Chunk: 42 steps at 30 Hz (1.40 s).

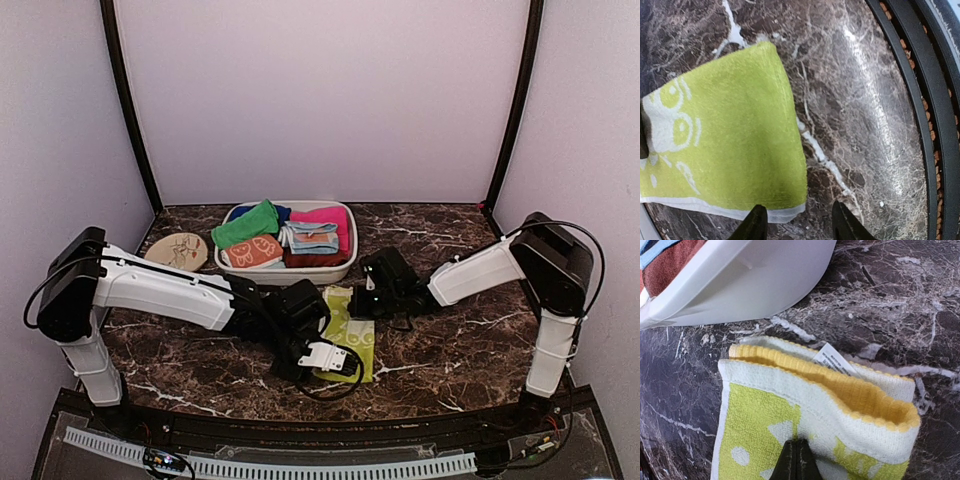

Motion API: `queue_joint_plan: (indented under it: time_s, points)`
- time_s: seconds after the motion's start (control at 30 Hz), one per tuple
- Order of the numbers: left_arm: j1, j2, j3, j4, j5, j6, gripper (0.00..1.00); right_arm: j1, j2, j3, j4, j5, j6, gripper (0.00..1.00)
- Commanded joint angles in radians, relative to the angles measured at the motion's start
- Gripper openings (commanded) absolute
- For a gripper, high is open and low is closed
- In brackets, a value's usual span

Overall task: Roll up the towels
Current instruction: Roll the towel at the center of the board.

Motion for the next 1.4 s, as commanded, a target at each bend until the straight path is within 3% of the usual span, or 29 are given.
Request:
queue_joint_plan:
  time_s: [0.0,0.4,0.43,0.47,0.77,1.13,1.37]
  points:
    - [0.022,0.01,-0.044,0.041,-0.036,-0.002,0.46,0.016,0.017,-0.048,-0.112,-0.014,0.01,0.0]
    - [0.023,0.038,-0.033,0.039,0.023,-0.052,0.45,0.014,0.009,-0.059,-0.078,-0.014,0.01,0.0]
    - [0.023,0.03,-0.03,0.024,0.022,-0.049,0.45,0.014,0.007,-0.06,-0.083,-0.085,0.02,0.0]
    - [0.023,0.018,-0.033,0.012,0.019,-0.042,0.45,0.014,0.006,-0.061,-0.091,-0.142,0.067,0.0]
    - [0.023,-0.103,-0.087,-0.08,-0.095,-0.013,0.45,0.014,-0.003,-0.065,-0.117,-0.143,0.062,0.0]
    - [-0.013,-0.051,-0.013,-0.065,0.116,-0.036,0.46,0.014,0.021,-0.046,-0.135,-0.119,0.106,0.0]
    - [-0.014,0.011,-0.03,0.009,0.075,-0.027,0.45,0.014,0.022,-0.022,-0.144,-0.124,0.091,0.0]
